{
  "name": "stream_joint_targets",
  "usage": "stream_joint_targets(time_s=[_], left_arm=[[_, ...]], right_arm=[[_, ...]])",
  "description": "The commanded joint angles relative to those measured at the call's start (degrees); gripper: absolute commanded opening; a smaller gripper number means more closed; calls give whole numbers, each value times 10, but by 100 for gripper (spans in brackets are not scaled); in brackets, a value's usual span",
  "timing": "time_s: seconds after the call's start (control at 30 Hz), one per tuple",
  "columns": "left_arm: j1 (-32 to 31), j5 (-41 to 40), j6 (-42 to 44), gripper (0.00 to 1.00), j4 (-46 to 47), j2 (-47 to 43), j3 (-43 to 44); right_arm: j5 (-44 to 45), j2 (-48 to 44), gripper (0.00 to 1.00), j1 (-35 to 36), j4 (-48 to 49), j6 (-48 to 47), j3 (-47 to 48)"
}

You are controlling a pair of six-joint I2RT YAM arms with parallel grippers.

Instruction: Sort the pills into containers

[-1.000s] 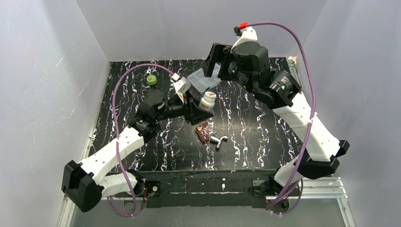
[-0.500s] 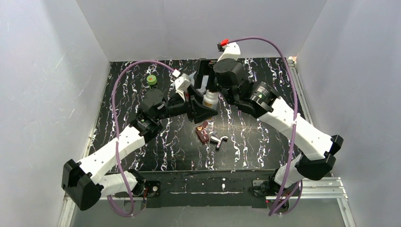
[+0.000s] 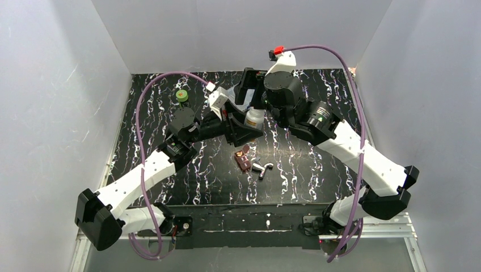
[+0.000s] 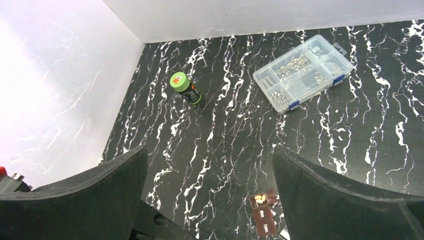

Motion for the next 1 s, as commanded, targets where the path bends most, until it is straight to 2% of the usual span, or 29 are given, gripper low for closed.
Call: stream_joint_targets(time_s=[0.0, 0.13, 0.27, 0.5, 0.73, 0.97], left_arm=[[9, -38, -2, 0, 90, -36, 19], [8, 10, 0, 0, 75, -30, 20], [6, 24, 17, 0, 49, -38, -5], [7, -14, 67, 0, -13, -79, -59], [6, -82, 138, 0, -64, -108, -91], [7, -64, 178, 0, -67, -108, -103]], right_arm=[[-55, 8, 100, -2, -62, 2, 32], [-108, 9, 100, -32, -72, 10, 62], [-163, 12, 100, -66, -87, 18, 89], [-218, -6, 100, -120, -86, 24, 86], [-299, -29, 100, -120, -114, -5, 69], [-323, -57, 100, -114, -113, -12, 25]])
